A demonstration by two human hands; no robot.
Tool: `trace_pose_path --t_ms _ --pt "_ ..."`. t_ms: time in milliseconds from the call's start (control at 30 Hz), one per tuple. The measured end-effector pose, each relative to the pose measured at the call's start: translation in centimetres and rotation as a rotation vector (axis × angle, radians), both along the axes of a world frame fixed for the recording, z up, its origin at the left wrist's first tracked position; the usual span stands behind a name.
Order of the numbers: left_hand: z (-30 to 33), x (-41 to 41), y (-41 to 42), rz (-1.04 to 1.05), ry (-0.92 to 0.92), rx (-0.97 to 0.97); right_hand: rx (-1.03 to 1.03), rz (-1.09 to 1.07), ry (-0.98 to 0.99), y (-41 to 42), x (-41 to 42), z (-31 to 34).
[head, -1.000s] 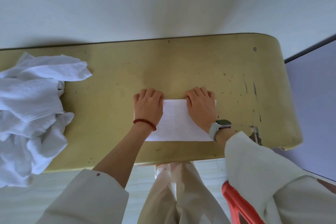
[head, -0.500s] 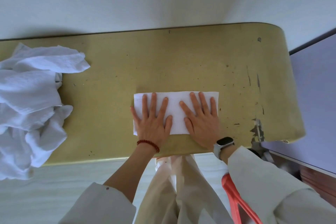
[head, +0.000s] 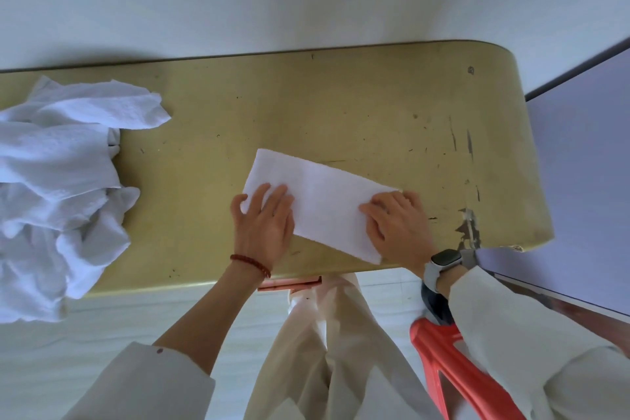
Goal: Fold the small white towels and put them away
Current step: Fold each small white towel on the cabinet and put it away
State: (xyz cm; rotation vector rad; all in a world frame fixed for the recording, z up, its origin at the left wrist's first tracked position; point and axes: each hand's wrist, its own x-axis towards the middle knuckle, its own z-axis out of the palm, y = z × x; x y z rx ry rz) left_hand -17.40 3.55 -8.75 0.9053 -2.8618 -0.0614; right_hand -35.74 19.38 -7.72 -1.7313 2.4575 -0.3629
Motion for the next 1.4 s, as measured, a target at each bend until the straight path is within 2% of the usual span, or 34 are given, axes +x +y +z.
trace_pose_path --t_ms 100,167,267,433,500,700,867,967,1167,1300,1400 --pt "0.1 -1.4 -1.7 0.069 -0.109 0.019 0.12 0.114 -0.276 -0.8 1.9 1.7" --pt "0.2 -2.2 -2.3 0.063 -0.156 0.065 0.277 0.056 -0.506 -1.9 2.9 2.9" --pt "0.3 -2.6 -2.2 0.039 -0.179 0.135 0.312 -0.05 -0.673 -4.0 3.3 3.1" --pt "-0.6 0.0 -0.5 0.099 -0.132 0.152 0.084 -0.284 -0.625 -9.1 2.2 2.6" --pt "-1.1 1.2 0.0 0.106 -0.123 0.15 0.059 -0.312 -0.607 -11.9 1.3 2.1" --pt "-1.2 1.5 -0.2 0.114 -0.181 0.204 0.156 -0.242 -0.555 -19.2 -0.4 0.5" --pt "-1.1 1.7 -0.4 0.131 -0.187 0.23 0.283 -0.17 -0.275 -20.5 0.2 0.4" --pt "-1.1 1.7 -0.3 0.136 -0.191 0.241 0.253 -0.119 -0.231 -20.0 0.0 0.6" --pt "-0.8 1.5 -0.4 0.135 -0.193 0.255 0.295 -0.085 -0.261 -20.2 -0.5 0.7" --pt "-0.5 1.4 -0.5 0.13 -0.195 0.25 0.4 -0.063 -0.379 -21.6 -1.0 1.7" --pt "0.3 0.7 -1.8 0.191 -0.063 0.277 0.467 -0.013 -0.46 -21.6 -1.5 3.1"
